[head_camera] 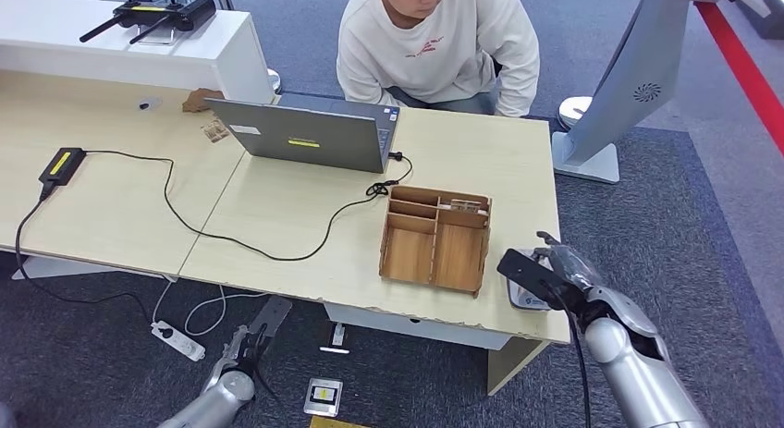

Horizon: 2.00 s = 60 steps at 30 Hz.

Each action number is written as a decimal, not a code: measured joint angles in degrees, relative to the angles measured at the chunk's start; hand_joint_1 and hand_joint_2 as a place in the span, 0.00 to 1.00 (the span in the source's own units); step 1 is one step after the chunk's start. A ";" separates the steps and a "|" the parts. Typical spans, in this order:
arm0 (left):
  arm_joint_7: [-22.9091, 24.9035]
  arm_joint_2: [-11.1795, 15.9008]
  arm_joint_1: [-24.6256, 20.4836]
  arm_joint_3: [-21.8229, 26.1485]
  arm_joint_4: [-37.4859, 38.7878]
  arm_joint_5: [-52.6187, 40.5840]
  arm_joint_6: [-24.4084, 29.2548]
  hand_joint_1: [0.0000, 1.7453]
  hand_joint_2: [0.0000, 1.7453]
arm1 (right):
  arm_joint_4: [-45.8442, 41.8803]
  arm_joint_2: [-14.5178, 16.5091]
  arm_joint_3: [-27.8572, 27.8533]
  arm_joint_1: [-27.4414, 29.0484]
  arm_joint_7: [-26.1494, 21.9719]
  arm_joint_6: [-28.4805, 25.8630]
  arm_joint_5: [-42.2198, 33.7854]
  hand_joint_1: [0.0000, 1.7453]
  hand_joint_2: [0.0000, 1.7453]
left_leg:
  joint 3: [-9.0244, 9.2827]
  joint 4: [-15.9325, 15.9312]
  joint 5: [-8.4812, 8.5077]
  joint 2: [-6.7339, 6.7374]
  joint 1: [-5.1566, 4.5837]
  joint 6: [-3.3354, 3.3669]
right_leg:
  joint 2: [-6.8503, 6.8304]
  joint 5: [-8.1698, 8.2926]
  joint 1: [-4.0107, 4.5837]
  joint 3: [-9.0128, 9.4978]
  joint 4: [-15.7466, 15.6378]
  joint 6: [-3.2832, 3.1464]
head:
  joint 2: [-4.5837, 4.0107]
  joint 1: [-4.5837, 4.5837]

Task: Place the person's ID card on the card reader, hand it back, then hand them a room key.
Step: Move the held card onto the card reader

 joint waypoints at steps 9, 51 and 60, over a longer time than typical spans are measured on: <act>0.02 0.04 0.11 0.01 -0.02 0.01 0.00 0.00 0.00 | 0.52 0.27 0.41 -0.25 -0.10 -0.01 -0.01 1.00 1.00 | 0.01 0.00 0.00 0.00 0.00 0.00 | 0.00 0.00 0.00 0.00 0.00 0.00 | 0.00 -0.01; 1.01 0.07 1.47 1.04 -3.49 -1.32 1.97 0.00 0.00 | -1.27 1.55 0.56 -1.64 -0.27 0.85 1.21 1.00 1.00 | 0.02 0.00 0.00 0.01 -0.01 0.00 | 0.01 0.00 -0.01 0.00 0.00 0.00 | 0.00 -0.01; -1.73 0.05 1.46 1.01 -3.85 -2.11 2.32 0.00 0.00 | -9.04 -0.84 -3.76 -8.27 -0.50 0.48 0.77 1.00 1.00 | 0.04 0.01 0.01 0.04 -0.03 0.01 | 0.01 0.01 -0.02 0.00 -0.01 0.00 | 0.00 -0.01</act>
